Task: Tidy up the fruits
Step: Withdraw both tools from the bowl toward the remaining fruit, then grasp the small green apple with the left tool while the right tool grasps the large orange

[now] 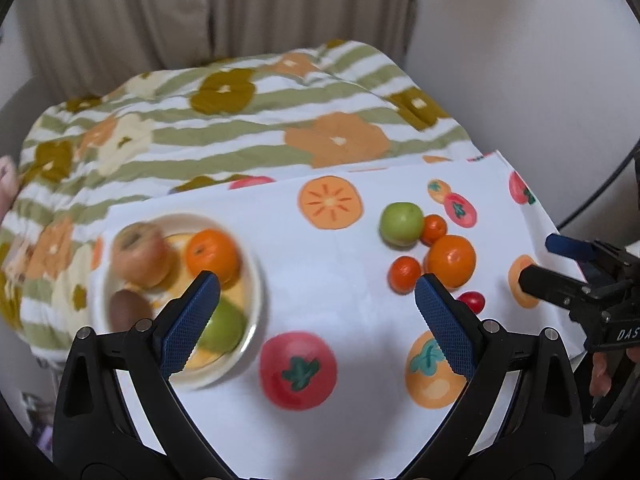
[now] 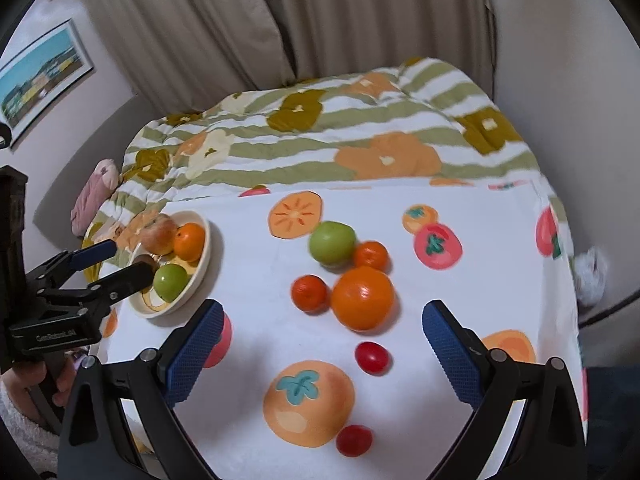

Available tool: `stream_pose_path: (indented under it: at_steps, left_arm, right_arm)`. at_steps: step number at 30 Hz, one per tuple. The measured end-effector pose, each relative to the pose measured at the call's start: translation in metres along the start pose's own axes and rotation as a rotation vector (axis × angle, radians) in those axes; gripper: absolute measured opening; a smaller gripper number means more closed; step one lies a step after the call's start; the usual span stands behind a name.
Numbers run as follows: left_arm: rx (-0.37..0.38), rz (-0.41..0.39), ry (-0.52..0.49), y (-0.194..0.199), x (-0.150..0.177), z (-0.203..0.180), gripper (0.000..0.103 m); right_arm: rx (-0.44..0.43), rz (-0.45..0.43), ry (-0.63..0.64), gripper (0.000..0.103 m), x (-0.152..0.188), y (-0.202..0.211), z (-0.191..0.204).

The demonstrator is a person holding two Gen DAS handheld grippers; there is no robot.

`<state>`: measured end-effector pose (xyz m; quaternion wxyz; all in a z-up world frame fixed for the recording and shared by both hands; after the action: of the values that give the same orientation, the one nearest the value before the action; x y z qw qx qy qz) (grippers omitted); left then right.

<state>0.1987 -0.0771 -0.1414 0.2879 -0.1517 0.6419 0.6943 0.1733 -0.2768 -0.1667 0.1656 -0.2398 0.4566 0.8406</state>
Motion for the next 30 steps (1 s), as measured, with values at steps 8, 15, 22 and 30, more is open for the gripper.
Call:
stream_pose_path:
  at_steps: [8,15,22,30]
  left_arm:
    - [0.097,0.040,-0.125,-0.049,-0.025,-0.043,0.103]
    - [0.174,0.095,-0.208,-0.096,-0.033,-0.081,0.098]
    - [0.203,0.109,-0.262,-0.118,-0.035,-0.106,0.097]
    - [0.206,0.113,-0.354,-0.142,-0.034,-0.119,0.091]
  right_arm:
    - [0.011,0.006,-0.121,0.100,0.010,-0.017,-0.031]
    - [0.001,0.010,-0.218,0.100,0.020,-0.039,-0.057]
    - [-0.033,0.008,-0.225,0.100,0.024,-0.053,-0.065]
    - [-0.057,0.035,-0.187,0.097,0.023,-0.070,-0.067]
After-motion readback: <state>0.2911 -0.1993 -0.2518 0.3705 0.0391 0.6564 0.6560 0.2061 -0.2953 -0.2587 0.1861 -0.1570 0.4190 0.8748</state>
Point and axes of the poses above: each gripper's, at about its wrist camera, not at the fingertips, and y roughly against the way its jaws point, z to its left, x to its underside, the point moved 7 cm from there along -y, roughly the way its jaws point, and after that the axes turned 13 degrees about -x, right-handed, at the moved point
